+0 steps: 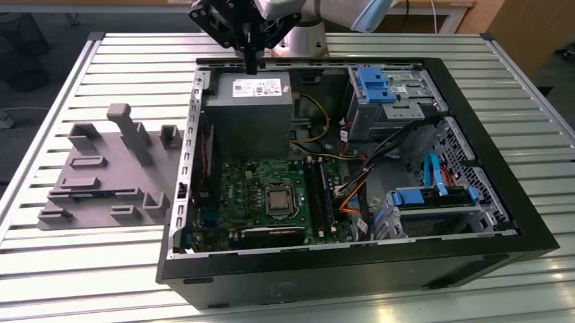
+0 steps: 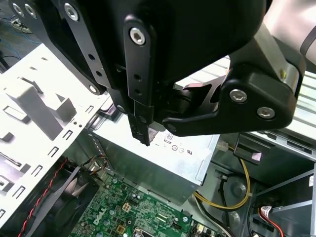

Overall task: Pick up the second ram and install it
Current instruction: 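Reach for the second ram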

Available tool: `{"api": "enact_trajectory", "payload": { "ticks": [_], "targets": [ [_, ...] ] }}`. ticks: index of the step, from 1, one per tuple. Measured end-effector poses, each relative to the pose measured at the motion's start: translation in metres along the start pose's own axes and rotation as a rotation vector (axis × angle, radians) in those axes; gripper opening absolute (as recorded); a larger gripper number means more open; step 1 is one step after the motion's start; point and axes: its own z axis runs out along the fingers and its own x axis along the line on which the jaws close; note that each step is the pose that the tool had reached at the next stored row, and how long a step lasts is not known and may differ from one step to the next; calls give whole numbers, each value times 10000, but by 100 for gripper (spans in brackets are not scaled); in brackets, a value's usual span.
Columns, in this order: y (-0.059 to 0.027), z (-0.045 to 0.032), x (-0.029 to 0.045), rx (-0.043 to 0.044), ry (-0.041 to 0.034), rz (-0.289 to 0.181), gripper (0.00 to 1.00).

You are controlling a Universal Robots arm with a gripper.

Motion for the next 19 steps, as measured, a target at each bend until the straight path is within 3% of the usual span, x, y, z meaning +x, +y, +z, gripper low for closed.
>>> {"api": "enact_trajectory", "payload": {
  "ticks": [19],
  "targets": [
    [-5,2,69,0,0,0,11]
  ]
}}
